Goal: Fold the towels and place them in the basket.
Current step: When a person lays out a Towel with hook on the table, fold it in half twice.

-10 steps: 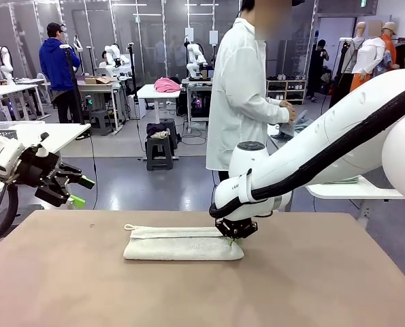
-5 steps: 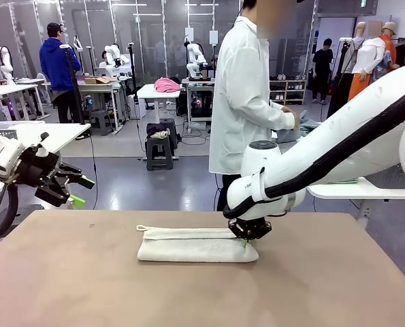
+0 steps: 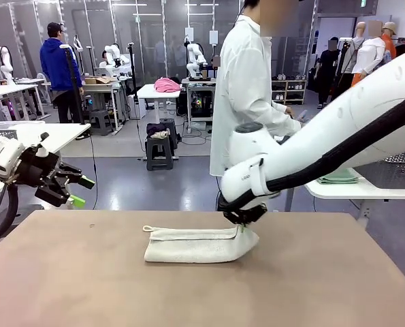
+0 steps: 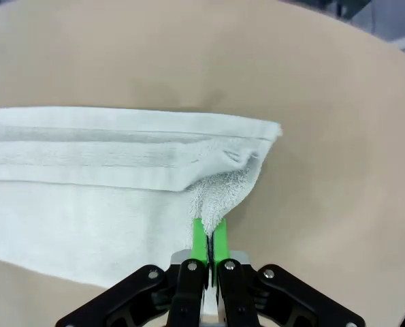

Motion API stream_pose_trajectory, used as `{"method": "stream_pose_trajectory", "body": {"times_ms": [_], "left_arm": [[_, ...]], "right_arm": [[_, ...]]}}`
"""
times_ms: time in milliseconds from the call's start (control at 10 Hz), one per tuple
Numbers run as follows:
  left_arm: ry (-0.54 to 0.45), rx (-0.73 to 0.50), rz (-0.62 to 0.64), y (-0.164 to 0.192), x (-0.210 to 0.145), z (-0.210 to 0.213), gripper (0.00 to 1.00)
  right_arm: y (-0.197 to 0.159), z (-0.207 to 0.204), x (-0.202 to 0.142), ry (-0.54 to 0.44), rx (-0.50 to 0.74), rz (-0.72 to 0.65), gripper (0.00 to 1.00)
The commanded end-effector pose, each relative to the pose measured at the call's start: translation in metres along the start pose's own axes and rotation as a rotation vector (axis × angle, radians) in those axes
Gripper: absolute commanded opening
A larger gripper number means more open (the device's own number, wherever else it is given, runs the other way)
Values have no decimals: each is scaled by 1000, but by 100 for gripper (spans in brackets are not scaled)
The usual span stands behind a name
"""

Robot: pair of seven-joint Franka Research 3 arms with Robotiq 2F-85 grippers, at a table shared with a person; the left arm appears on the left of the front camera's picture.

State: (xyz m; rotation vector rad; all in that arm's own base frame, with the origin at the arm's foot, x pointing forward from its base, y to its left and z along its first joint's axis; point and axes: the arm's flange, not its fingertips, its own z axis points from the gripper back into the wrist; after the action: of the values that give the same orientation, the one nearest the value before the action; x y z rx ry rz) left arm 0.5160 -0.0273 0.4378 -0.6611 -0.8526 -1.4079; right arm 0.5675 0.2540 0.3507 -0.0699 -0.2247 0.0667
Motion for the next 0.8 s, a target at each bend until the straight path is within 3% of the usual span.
{"method": "stream_pose_trajectory", "body": {"times_ms": [0,400,700], "left_arm": [[0,-1,-3,-1,1,1,100],[0,-1,-3,-1,1,1,100],[0,-1,-3,-1,1,1,100]], "right_arm": [[62,4,26,-4,-81,28,0],[182,-5,57,14,-89,146,0],[238,6,50,-9,-139,172,0]]}}
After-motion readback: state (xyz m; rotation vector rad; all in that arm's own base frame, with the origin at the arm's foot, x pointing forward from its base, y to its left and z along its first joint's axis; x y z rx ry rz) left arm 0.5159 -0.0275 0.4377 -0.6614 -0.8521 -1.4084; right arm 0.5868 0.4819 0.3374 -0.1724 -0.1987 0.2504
